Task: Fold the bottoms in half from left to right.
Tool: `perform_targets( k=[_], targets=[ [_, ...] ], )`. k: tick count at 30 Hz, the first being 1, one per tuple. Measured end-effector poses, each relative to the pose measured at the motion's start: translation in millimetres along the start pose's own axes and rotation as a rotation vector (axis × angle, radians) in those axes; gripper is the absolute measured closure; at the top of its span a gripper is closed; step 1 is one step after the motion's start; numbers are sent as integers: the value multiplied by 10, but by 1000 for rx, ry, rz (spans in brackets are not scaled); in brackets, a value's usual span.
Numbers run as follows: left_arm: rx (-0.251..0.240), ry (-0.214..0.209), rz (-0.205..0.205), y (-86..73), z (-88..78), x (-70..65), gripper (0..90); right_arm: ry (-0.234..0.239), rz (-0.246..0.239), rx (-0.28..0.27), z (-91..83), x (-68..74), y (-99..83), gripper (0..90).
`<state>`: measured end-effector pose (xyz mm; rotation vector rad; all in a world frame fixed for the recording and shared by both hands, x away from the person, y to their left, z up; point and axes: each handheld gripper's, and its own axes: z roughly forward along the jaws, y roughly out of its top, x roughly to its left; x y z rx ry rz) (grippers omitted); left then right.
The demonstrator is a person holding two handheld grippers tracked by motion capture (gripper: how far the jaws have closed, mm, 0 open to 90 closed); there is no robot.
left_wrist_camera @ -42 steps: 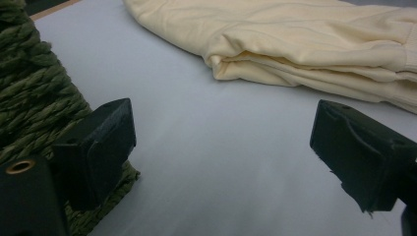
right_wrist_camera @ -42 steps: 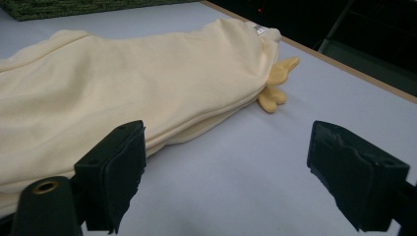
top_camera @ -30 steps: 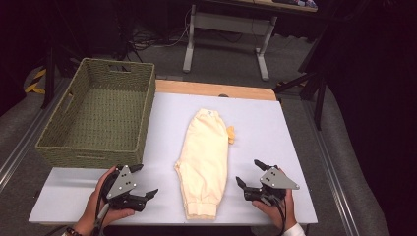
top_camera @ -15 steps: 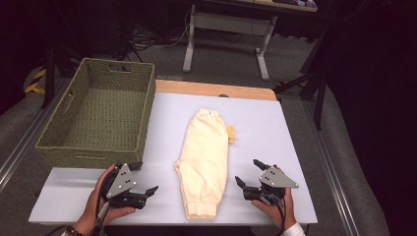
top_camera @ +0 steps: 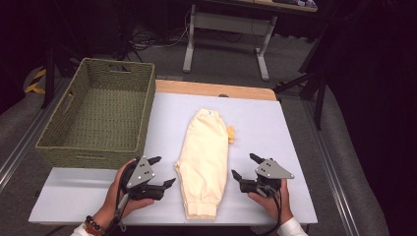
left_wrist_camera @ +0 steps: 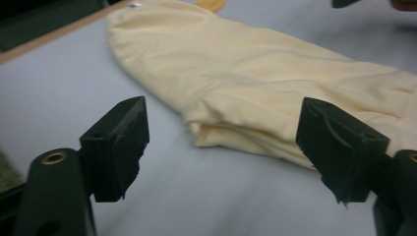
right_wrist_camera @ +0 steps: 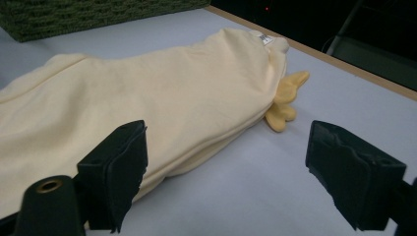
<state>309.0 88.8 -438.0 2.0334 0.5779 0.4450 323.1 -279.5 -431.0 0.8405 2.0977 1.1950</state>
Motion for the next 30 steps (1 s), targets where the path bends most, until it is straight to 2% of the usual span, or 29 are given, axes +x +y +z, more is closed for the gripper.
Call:
perform_targets(
  k=[2,3,5,7,9,11,12,14,15,17,18,19,23,25,27,30],
  targets=[
    [3,8,22,80,81,-33,245,6,11,6,53,-44,40,173],
    [5,-4,28,150,136,-31,254,7,12,5,83,-76,70,174],
    [4,12,49,265,227,-10,253,18,44,2,141,-158,139,176],
    [4,8,36,354,305,52,253,19,75,-3,210,-253,204,181],
    [3,23,27,443,392,137,246,19,82,5,271,-316,250,181],
    [3,30,-7,514,495,239,242,4,87,26,360,-378,308,184],
    [23,43,-30,560,590,310,237,1,82,30,391,-396,327,188],
    [31,62,-59,599,699,399,239,9,97,41,503,-472,385,210],
    [46,60,-89,616,766,456,239,15,104,50,544,-498,403,210],
    [71,75,-121,634,888,546,235,42,131,67,657,-569,450,229],
    [77,79,-156,636,961,609,242,54,139,74,700,-591,468,237],
    [88,81,-172,637,1019,657,244,70,133,90,780,-626,496,237],
    [126,111,-227,637,1244,834,244,79,146,151,1060,-703,567,250],
    [148,133,-255,637,1347,918,245,62,139,176,1198,-729,598,257],
    [155,125,-285,630,1438,982,249,78,160,190,1324,-756,620,257],
    [196,121,-298,628,1593,1052,250,69,157,223,1486,-770,637,260]
  ],
)
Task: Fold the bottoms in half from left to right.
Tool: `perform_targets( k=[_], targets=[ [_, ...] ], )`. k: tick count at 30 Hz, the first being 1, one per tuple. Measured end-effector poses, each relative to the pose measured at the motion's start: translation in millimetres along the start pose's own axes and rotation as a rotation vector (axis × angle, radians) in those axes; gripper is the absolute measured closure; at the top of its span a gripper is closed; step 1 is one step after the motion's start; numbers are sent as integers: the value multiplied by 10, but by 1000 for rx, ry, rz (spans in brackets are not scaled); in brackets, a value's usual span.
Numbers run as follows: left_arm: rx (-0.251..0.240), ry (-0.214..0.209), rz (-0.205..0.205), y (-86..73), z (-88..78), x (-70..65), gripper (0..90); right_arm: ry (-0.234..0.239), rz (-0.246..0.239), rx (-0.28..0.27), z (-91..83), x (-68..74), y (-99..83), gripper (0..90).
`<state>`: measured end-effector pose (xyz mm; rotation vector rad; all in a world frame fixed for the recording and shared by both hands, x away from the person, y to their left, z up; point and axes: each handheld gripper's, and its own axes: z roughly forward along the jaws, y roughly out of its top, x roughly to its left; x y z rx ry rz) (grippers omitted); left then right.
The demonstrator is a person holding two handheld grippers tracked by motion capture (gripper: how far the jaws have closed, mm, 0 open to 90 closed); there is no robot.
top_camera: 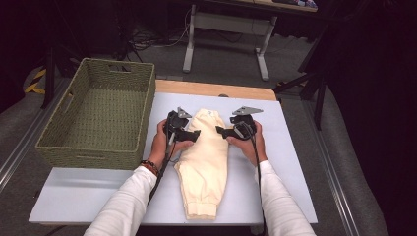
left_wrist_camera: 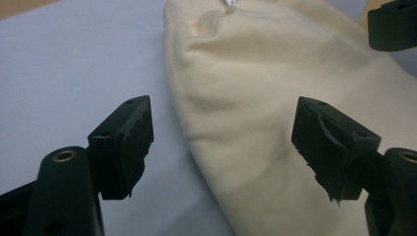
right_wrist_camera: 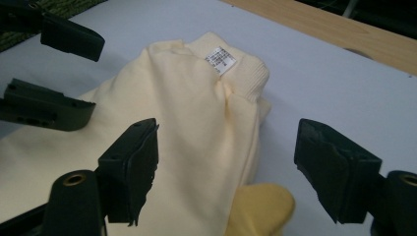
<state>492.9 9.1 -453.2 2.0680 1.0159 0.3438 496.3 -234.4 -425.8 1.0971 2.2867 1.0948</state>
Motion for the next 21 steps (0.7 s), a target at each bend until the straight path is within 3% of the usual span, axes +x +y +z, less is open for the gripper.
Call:
perform_targets(
  k=[5,8,15,18,20,21],
  targets=[
    [36,-2,-24,53,163,59,260,-46,27,69,243,-70,9,290],
    [55,-2,-25,70,220,75,276,-56,51,84,318,-137,-13,300],
    [68,-26,5,69,263,87,327,-32,67,110,436,-188,-50,344],
    [65,-52,15,69,259,83,402,2,74,118,458,-177,-35,425],
    [69,-54,20,76,254,84,459,25,65,128,462,-147,-12,564],
    [75,-59,26,81,249,83,513,40,59,132,463,-133,-2,593]
  ],
)
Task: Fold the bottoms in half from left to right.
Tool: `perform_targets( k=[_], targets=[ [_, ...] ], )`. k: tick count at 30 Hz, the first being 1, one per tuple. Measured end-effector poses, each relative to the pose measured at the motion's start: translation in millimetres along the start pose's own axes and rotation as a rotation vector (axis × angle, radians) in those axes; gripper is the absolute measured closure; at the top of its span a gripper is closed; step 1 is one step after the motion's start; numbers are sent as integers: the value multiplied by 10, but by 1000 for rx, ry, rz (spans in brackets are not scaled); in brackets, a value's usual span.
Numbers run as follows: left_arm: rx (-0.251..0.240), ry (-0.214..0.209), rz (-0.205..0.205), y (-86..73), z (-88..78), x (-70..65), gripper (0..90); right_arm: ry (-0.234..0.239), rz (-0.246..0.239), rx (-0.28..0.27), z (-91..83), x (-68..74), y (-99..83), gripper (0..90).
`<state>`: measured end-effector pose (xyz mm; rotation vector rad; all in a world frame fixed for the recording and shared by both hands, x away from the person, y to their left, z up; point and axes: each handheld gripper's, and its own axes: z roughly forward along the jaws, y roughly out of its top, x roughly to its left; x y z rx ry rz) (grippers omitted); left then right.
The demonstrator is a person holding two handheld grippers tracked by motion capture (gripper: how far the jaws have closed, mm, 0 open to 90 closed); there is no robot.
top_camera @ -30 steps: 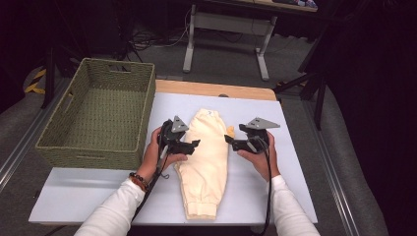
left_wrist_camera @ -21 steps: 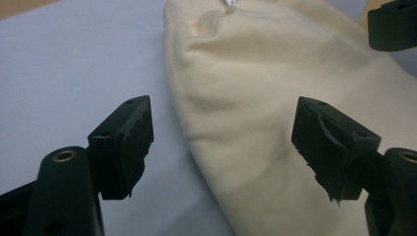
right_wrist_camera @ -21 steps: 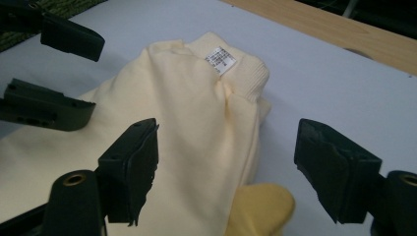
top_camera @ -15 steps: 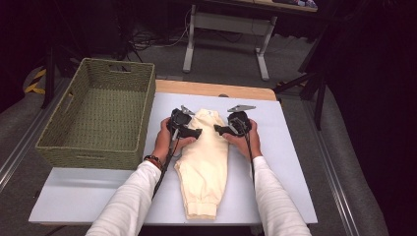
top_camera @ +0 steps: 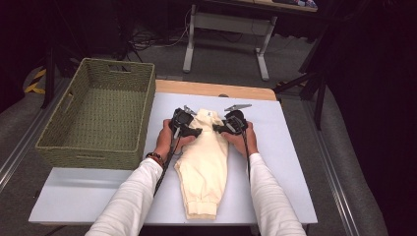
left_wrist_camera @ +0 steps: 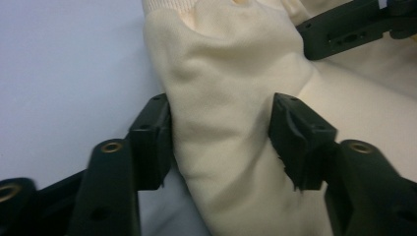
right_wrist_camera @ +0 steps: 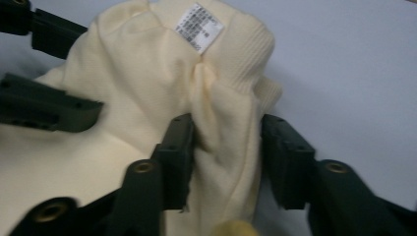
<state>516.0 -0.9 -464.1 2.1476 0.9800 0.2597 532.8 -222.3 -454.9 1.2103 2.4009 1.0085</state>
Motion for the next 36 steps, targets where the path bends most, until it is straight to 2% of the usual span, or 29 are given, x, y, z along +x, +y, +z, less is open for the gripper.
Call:
perform_targets(
  k=[2,5,8,11,14,18,21,23,29,32,36],
  targets=[
    [6,-11,-1,8,-7,7,571,0,-5,8,1,11,15,637],
    [13,-38,-3,18,-12,8,715,20,10,5,-2,2,15,690],
    [20,-14,11,36,-14,-32,766,11,2,3,-7,21,24,720],
    [20,15,30,54,-13,-50,779,-18,-31,0,-8,41,47,734],
    [7,53,39,86,-18,-57,783,-74,-82,-16,-34,86,112,744],
    [-44,91,39,144,-65,-48,787,-119,-96,-83,-100,121,183,746],
    [-85,152,76,213,-128,-106,788,-177,-129,-129,-157,177,242,746],
    [-105,174,87,245,-159,-127,788,-202,-142,-153,-187,205,276,746],
    [-152,179,69,320,-266,-111,791,-220,-126,-229,-301,230,366,745],
    [-168,167,58,324,-327,-97,792,-220,-127,-249,-341,260,390,745],
    [-172,174,54,319,-359,-97,791,-225,-125,-262,-359,300,390,745]
  ],
)
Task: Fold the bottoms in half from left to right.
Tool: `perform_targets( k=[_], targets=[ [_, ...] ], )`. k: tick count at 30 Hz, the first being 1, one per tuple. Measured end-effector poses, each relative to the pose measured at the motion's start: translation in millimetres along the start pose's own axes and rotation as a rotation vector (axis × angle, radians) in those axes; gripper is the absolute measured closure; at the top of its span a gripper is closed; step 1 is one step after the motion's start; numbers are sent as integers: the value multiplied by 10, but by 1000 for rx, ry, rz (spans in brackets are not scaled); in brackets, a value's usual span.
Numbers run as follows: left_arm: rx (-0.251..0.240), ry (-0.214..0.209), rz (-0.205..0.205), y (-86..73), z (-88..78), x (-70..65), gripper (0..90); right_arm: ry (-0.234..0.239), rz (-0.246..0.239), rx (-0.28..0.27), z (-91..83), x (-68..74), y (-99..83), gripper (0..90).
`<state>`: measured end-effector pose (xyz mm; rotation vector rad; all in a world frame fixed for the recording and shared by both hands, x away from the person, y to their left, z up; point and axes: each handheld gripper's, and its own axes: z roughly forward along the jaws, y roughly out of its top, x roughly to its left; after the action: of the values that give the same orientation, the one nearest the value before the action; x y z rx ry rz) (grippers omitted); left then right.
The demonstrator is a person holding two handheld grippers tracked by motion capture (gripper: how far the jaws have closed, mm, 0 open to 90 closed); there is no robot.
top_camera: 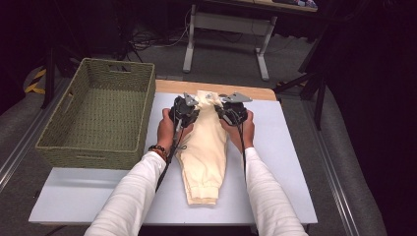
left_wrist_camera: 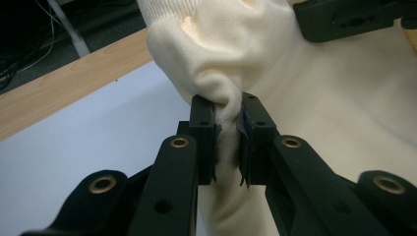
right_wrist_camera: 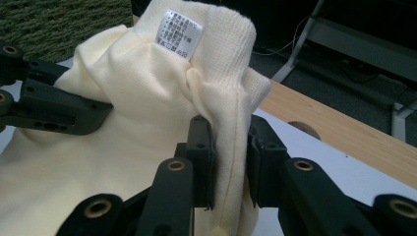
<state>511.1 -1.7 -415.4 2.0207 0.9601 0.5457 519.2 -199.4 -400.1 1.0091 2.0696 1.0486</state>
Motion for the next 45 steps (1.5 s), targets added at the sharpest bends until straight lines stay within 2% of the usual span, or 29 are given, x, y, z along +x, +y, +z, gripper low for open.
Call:
perform_targets(
  k=[6,9,13,16,18,19,22,33,35,40,45],
  targets=[
    [-3,8,10,15,-14,-8,794,-14,-2,-10,-3,21,2,744],
    [-9,30,29,45,-6,-9,794,-34,-13,-21,1,46,18,744],
    [-19,33,21,91,10,-1,795,-54,3,-47,-11,35,36,744],
    [-23,56,62,158,-14,-24,795,-61,10,-58,-33,6,56,743],
    [-31,56,69,186,-46,-42,795,-64,8,-71,-62,-5,73,742],
    [-36,56,71,189,-55,-43,795,-61,11,-77,-84,-13,79,741],
    [-48,34,44,175,-81,-39,795,-52,23,-81,-118,-20,76,738],
    [-72,13,38,0,-165,-94,795,-8,22,-95,-217,54,-39,737],
    [-74,4,29,-23,-190,-100,795,-7,10,-101,-248,73,-50,738],
    [-94,-9,30,-71,-277,-119,794,7,-9,-117,-325,125,-70,737],
    [-112,-14,50,-119,-403,-180,794,42,-13,-141,-434,150,-99,735]
  ],
)
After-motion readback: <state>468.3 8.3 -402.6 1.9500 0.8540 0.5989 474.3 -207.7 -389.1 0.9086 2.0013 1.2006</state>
